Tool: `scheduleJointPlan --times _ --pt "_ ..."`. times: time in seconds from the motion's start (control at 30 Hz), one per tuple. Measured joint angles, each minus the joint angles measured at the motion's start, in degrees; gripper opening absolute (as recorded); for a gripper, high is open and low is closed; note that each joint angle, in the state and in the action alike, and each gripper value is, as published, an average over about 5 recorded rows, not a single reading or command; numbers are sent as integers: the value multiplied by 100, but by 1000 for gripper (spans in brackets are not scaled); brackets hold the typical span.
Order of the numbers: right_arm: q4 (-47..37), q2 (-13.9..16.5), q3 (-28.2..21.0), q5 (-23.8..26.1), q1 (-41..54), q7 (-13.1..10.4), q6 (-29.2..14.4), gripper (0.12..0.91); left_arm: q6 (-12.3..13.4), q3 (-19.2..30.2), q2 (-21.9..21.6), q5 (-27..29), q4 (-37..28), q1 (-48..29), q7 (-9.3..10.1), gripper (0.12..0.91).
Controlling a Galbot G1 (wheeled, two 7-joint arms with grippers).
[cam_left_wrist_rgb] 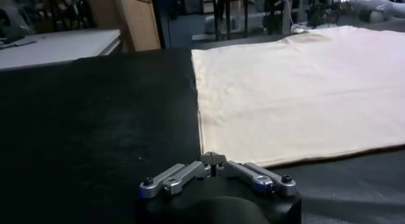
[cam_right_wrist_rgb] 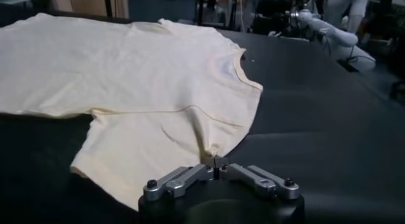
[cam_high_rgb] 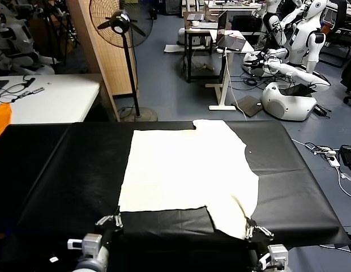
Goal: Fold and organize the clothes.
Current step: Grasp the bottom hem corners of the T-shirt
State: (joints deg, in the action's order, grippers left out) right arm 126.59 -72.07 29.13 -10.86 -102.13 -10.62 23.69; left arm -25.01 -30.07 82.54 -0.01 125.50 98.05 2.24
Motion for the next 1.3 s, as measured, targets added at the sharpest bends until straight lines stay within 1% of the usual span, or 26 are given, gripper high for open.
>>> scheduleJointPlan --times 0.07,0.1,0.4,0.43,0.5,0.6,0.67,0.73,0.77,0.87,0.9,0.97,1.0,1.1,1.13,1.2,1.3 --pt "-10 0 -2 2 -1 3 -8 121 2 0 12 40 33 18 13 173" --pt "-13 1 -2 2 -2 4 -12 121 -4 0 14 45 45 20 14 211" --pt "-33 16 -2 13 -8 19 -29 121 -57 -1 14 26 -93 -126 5 676" --pt "-34 18 -1 13 -8 20 -31 121 -64 -1 13 19 -116 -150 6 717" --pt "-36 20 0 14 -8 22 -34 121 -77 -5 12 -3 -162 -197 10 774" --pt "-35 19 1 18 -8 22 -35 121 -83 -23 2 -47 -223 -254 13 793" --pt "-34 18 4 21 -8 23 -35 121 -81 -30 -2 -69 -249 -272 10 783" --pt "-34 17 11 22 -10 23 -35 121 -74 -24 3 -78 -259 -272 -3 734" --pt "-34 17 17 22 -11 23 -35 121 -70 -17 8 -79 -261 -266 -12 694" --pt "-29 17 37 22 -19 24 -35 121 -60 4 27 -79 -260 -230 -48 539" --pt "-28 17 42 22 -23 24 -36 121 -55 9 35 -79 -259 -213 -60 472" --pt "-26 17 48 22 -27 24 -41 121 -46 14 50 -77 -261 -182 -81 371" --pt "-26 18 50 22 -28 24 -51 121 -42 16 59 -75 -265 -169 -92 304" --pt "-19 22 61 34 -38 23 -139 121 -29 19 82 -66 -279 -150 -117 170" --pt "-6 27 70 45 -47 22 -193 121 -22 17 87 -64 -278 -149 -121 147" --pt "31 42 96 93 -70 21 -314 121 -7 6 88 -63 -264 -145 -127 129" --pt "79 79 147 245 -118 25 -518 121 14 -28 66 -62 -202 -111 -130 127"
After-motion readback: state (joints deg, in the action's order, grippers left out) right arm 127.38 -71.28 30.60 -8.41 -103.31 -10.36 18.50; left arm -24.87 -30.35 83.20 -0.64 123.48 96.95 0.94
